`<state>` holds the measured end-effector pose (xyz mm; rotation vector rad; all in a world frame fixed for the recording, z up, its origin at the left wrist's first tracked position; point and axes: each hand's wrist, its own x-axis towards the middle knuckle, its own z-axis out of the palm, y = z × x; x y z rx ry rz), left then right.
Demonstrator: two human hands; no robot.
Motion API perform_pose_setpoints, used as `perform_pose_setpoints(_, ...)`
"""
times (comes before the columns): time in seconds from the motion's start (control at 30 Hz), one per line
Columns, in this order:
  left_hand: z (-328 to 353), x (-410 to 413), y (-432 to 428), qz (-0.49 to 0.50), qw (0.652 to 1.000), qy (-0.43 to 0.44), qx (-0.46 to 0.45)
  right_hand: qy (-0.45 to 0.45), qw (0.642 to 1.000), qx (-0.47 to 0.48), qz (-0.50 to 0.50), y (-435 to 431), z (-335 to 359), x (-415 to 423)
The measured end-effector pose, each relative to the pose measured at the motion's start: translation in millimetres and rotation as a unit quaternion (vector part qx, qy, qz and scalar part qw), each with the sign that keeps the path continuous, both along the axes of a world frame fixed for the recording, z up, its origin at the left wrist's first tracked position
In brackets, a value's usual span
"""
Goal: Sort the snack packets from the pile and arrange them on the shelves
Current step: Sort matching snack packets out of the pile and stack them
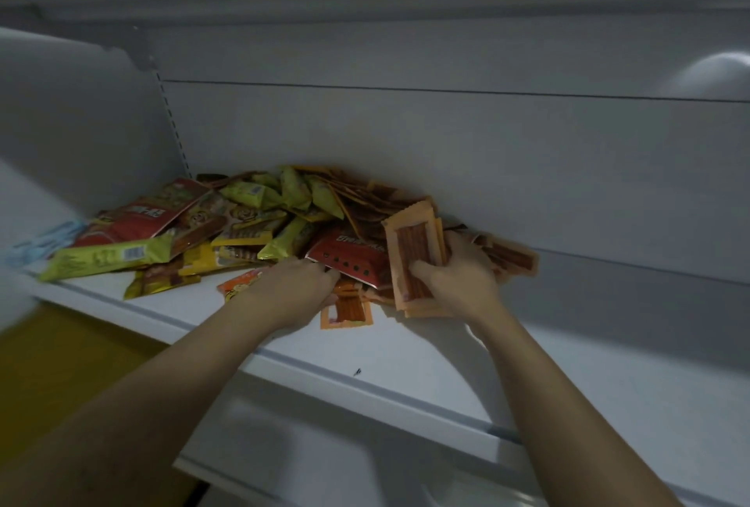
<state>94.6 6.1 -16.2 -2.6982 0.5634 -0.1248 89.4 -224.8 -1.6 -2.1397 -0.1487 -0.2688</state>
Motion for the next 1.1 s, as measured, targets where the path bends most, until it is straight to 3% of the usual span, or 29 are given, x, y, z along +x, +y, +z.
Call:
perform_pose_setpoints(0.1,-3,-1,-2,-0.053,0.996,-0.068,0.003,0.006,1.0,0.014,-0.011,-7,1,0)
perform_pose_setpoints(0.2,4,-8,-19,-0.034,0.995,-0.096,0.003,0.003,1.0,0.019,-0.021,-12,1,-1)
perform_pose_setpoints(0.4,-2,-18,-64,0.126,0.988,-0.028,-0.09,-0.004,1.0,0.02,-0.022,-10,-5,-2)
perform_pose_setpoints(0.53,-16,-21,-78,0.216,0.971,0.004,-0.098,-0.013,1.0,0.023,-0.013,-10,-11,-4)
perform_pose_setpoints(0.9,-12,-50,-71,0.197,0.962,0.046,-0.184,-0.033,0.999,-0.016,-0.003,-10,-14,-8)
perform_pose_setpoints(1.1,-18,-56,-61,0.25,0.938,-0.014,-0.238,-0.034,0.999,-0.008,0.011,-6,-17,-11)
